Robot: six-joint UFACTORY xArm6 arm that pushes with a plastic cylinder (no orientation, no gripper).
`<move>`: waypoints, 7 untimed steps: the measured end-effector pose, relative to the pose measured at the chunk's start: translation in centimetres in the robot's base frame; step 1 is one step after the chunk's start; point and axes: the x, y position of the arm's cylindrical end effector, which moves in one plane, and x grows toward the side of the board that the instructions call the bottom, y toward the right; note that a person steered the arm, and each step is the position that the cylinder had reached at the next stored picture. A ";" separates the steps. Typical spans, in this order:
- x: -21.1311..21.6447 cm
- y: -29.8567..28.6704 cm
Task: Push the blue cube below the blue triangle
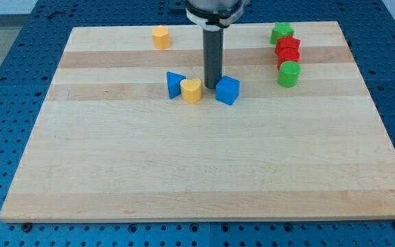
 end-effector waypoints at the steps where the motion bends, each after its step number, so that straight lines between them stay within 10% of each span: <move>1: 0.0 4.9; 7: 9.0 7.4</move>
